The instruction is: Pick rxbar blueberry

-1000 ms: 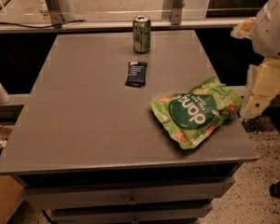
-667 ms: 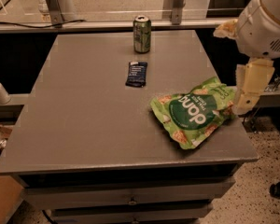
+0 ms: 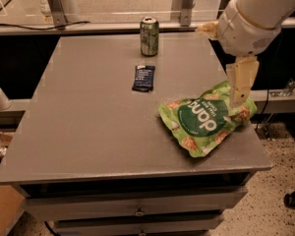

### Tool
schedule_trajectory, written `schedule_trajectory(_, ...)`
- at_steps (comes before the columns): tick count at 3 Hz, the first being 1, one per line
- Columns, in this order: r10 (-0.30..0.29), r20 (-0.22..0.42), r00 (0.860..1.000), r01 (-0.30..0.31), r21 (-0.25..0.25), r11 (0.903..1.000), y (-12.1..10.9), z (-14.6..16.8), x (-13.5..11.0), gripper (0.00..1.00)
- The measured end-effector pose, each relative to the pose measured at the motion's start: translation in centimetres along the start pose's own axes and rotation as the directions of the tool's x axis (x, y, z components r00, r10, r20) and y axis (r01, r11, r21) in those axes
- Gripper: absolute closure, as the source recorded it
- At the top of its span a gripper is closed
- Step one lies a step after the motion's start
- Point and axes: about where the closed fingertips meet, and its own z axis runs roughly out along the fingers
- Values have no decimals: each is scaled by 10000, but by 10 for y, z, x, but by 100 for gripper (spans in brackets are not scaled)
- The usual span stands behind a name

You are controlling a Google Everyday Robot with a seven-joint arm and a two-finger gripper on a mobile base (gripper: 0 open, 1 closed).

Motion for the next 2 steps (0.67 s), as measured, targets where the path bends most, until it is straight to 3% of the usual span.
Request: schedule_trajectory(2,-448,23,9990,448,171,9989,-3,0,0,0)
